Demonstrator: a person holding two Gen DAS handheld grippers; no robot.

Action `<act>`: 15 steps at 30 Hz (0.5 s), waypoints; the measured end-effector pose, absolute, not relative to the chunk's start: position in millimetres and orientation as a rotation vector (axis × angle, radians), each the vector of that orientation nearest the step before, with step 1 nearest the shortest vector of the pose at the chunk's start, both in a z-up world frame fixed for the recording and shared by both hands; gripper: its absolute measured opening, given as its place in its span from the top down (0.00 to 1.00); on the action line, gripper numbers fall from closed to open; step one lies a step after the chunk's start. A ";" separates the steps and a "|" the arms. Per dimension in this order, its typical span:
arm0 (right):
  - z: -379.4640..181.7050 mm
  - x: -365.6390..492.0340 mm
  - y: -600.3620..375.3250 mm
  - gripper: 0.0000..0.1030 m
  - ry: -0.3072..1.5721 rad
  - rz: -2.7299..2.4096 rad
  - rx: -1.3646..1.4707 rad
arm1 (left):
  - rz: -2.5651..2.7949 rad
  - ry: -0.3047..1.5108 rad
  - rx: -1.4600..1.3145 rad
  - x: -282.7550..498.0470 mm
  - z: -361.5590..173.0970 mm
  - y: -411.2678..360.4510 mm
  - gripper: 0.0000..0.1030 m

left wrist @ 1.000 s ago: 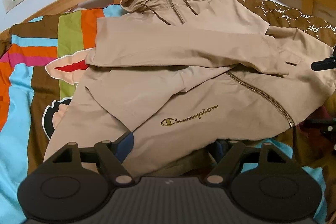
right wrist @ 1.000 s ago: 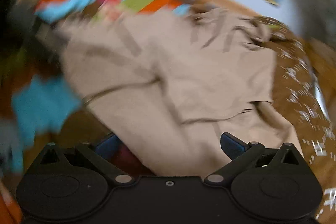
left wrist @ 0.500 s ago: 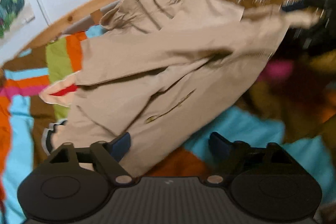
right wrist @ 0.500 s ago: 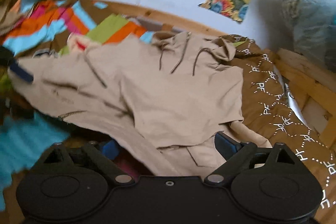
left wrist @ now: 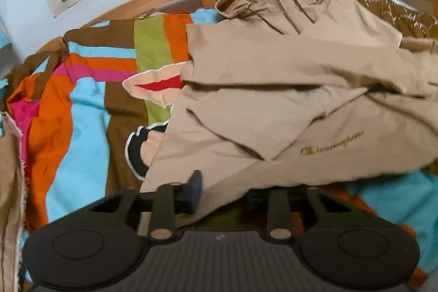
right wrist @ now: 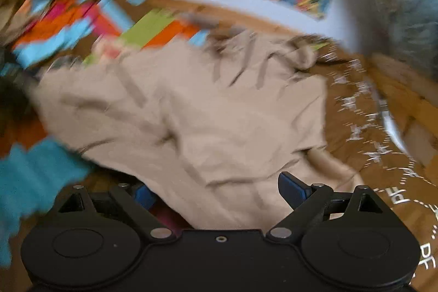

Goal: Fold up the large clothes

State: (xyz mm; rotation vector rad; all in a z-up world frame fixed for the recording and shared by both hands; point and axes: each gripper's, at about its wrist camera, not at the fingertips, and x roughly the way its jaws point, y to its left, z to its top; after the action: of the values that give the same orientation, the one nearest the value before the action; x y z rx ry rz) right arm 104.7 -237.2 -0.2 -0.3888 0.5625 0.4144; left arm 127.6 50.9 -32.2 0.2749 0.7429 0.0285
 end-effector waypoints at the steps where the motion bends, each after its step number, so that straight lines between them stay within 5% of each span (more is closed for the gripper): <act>1: -2.9 101.4 -235.2 0.12 0.586 0.432 -0.429 | 0.024 0.733 0.275 128.7 -30.6 50.3 0.77; 5: -12.3 84.9 -226.8 0.20 0.637 0.471 -0.566 | 0.016 0.690 0.245 136.0 -22.5 47.5 0.89; 11: -22.6 75.5 -218.0 0.42 0.607 0.427 -0.695 | 0.025 0.619 0.178 128.3 -6.6 50.2 0.94; 13: -26.5 73.9 -215.4 0.56 0.591 0.431 -0.731 | 0.026 0.596 0.150 119.2 -2.7 53.3 0.96; 15: -26.6 72.2 -212.8 0.89 0.577 0.428 -0.749 | 0.021 0.582 0.123 109.8 0.9 55.6 0.96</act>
State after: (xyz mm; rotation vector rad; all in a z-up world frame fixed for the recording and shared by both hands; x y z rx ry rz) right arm 72.2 -212.8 -26.6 -0.7493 0.5773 0.4278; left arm 109.8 55.6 0.9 0.1235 0.5817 0.0210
